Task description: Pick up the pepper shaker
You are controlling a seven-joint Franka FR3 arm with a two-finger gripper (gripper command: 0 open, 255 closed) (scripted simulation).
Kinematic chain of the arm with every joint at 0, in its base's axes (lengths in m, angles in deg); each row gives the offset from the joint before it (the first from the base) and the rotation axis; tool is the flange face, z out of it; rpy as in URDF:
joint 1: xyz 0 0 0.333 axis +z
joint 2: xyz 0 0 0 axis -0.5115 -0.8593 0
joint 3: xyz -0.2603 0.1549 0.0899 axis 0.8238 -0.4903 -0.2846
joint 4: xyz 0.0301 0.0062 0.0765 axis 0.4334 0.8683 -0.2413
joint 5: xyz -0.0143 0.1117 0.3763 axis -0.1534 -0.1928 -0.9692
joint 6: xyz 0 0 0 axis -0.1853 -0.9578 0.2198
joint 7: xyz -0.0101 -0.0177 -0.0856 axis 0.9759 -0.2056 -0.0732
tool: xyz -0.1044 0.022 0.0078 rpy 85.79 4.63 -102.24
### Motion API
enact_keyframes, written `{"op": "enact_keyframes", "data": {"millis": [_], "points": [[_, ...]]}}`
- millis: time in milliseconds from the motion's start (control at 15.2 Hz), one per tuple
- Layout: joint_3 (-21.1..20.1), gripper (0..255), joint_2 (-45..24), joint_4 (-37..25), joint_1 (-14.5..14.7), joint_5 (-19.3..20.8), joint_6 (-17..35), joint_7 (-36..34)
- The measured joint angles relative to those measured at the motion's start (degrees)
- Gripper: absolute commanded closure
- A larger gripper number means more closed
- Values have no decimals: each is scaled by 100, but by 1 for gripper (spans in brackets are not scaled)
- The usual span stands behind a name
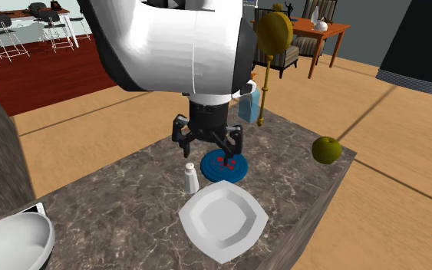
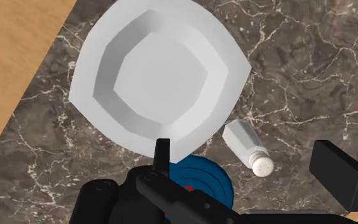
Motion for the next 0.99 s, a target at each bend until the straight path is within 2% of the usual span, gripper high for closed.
{"op": "enact_keyframes", "data": {"millis": [264, 792, 990], "points": [[-45, 0, -879, -588, 91, -3, 305, -84], [-87, 0, -2620, -2235, 341, 37, 435, -290], [-85, 0, -2949, -2456, 380, 44, 547, -306]]}}
